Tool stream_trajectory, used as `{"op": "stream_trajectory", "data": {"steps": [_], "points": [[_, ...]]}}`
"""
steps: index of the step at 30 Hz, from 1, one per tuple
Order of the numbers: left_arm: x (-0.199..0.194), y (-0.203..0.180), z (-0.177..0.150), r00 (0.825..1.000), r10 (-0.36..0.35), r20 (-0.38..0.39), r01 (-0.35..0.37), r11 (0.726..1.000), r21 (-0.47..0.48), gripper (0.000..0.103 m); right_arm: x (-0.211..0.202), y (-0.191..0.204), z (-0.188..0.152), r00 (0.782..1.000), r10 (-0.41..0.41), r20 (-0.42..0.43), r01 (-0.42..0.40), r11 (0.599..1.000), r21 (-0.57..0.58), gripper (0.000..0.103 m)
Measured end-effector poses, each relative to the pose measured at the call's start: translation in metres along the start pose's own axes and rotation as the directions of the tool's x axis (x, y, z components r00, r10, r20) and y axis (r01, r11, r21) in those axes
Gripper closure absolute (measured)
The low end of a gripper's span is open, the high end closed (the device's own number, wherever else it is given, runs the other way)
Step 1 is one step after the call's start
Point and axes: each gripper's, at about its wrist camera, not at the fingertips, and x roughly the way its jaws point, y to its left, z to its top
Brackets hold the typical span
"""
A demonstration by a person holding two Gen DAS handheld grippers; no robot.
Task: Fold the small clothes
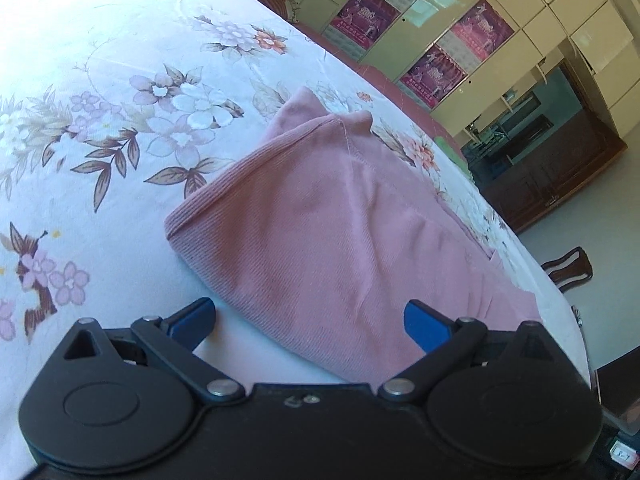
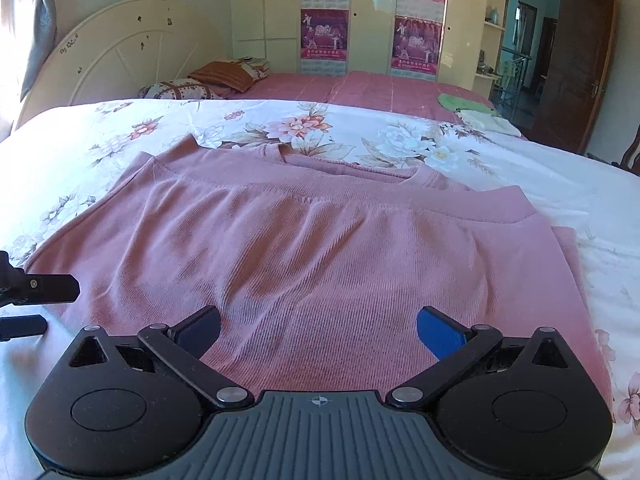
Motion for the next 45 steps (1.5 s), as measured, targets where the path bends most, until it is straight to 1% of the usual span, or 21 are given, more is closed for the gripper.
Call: {"op": "stream_trajectory", "data": {"steps": [4, 8, 9, 11, 12, 13, 14, 16, 18, 19, 20, 23, 27, 29, 31, 32, 35, 37, 41, 43, 45], "points": [[0.014, 0.002, 0.009, 0.999, -0.030, 0.040, 0.031, 0.999, -0.025, 0.003, 0.008, -0.001, 0.005, 1.000, -0.006, 0.006, 0.006, 1.000, 0.012, 0.000], [0.022, 0.004, 0.013, 0.994, -0.067, 0.089, 0.071, 0.997, -0.041, 0.004, 0.019, -0.002, 0.009, 1.000, -0.027, 0.014, 0.027, 0.999, 0.031, 0.000], [0.024, 0.005, 0.014, 0.992, -0.072, 0.104, 0.076, 0.996, -0.043, 0.008, 0.021, -0.002, 0.010, 0.999, -0.032, 0.017, 0.031, 0.999, 0.035, 0.000], [0.026, 0.007, 0.014, 0.989, -0.069, 0.127, 0.076, 0.996, -0.045, 0.029, 0.025, -0.002, 0.012, 0.998, -0.053, 0.022, 0.052, 0.998, 0.037, 0.000], [0.028, 0.011, 0.014, 0.988, -0.082, 0.128, 0.091, 0.994, -0.063, 0.055, 0.027, -0.001, 0.013, 0.998, -0.063, 0.028, 0.062, 0.998, 0.031, 0.000], [0.032, 0.017, 0.016, 0.989, -0.099, 0.114, 0.110, 0.990, -0.092, 0.075, 0.028, 0.000, 0.013, 0.997, -0.074, 0.033, 0.073, 0.997, 0.024, 0.000], [0.035, 0.021, 0.017, 0.990, -0.097, 0.105, 0.108, 0.988, -0.112, 0.079, 0.030, 0.001, 0.013, 0.995, -0.088, 0.038, 0.087, 0.996, 0.017, 0.000], [0.036, 0.025, 0.018, 0.988, -0.102, 0.112, 0.114, 0.987, -0.110, 0.080, 0.032, 0.002, 0.014, 0.995, -0.090, 0.043, 0.089, 0.996, 0.013, 0.000], [0.035, 0.022, 0.018, 0.988, -0.097, 0.117, 0.107, 0.991, -0.085, 0.082, 0.034, 0.004, 0.012, 0.992, -0.119, 0.047, 0.119, 0.993, -0.003, 0.001], [0.034, 0.021, 0.018, 0.988, -0.097, 0.117, 0.107, 0.991, -0.084, 0.084, 0.039, 0.005, 0.008, 0.990, -0.137, 0.033, 0.138, 0.990, -0.021, 0.003], [0.035, 0.022, 0.019, 0.989, -0.098, 0.114, 0.108, 0.990, -0.087, 0.085, 0.047, 0.005, 0.003, 0.990, -0.138, -0.004, 0.138, 0.990, -0.035, 0.006], [0.032, 0.018, 0.021, 0.988, -0.101, 0.120, 0.109, 0.992, -0.067, 0.088, 0.048, 0.002, -0.007, 0.991, -0.128, 0.028, 0.129, 0.991, -0.029, 0.008], [0.023, 0.003, 0.023, 0.980, -0.119, 0.158, 0.119, 0.993, 0.013, 0.089, 0.046, 0.006, -0.005, 0.990, -0.136, 0.043, 0.139, 0.989, -0.056, 0.008], [0.022, -0.002, 0.024, 0.979, -0.128, 0.161, 0.125, 0.992, 0.030, 0.089, 0.039, 0.004, -0.004, 0.989, -0.130, 0.074, 0.132, 0.991, -0.028, 0.026], [0.024, 0.002, 0.023, 0.981, -0.121, 0.152, 0.122, 0.992, -0.001, 0.089, 0.040, 0.005, -0.007, 0.992, -0.105, 0.075, 0.106, 0.994, -0.017, 0.048], [0.025, 0.004, 0.022, 0.982, -0.114, 0.151, 0.117, 0.993, -0.015, 0.089, 0.042, 0.008, -0.009, 0.995, -0.079, 0.066, 0.081, 0.996, -0.039, 0.055], [0.024, 0.008, 0.019, 0.983, -0.107, 0.152, 0.114, 0.993, -0.039, 0.091, 0.045, 0.015, -0.013, 0.992, -0.088, 0.087, 0.098, 0.987, -0.125, 0.057], [0.017, 0.004, 0.021, 0.977, -0.118, 0.175, 0.124, 0.992, -0.025, 0.090, 0.046, 0.010, -0.010, 0.995, -0.070, 0.072, 0.078, 0.991, -0.110, 0.057], [0.006, -0.019, 0.025, 0.965, -0.157, 0.209, 0.144, 0.987, 0.075, 0.090, 0.047, 0.010, -0.010, 0.996, -0.063, 0.066, 0.070, 0.992, -0.107, 0.056], [0.001, -0.040, 0.025, 0.956, -0.191, 0.221, 0.154, 0.973, 0.172, 0.091, 0.047, 0.006, -0.008, 0.997, -0.050, 0.061, 0.055, 0.995, -0.084, 0.056], [-0.003, -0.066, 0.023, 0.950, -0.227, 0.216, 0.165, 0.948, 0.270, 0.092, 0.044, 0.000, -0.008, 0.997, -0.026, 0.066, 0.030, 0.998, -0.058, 0.056]]}}
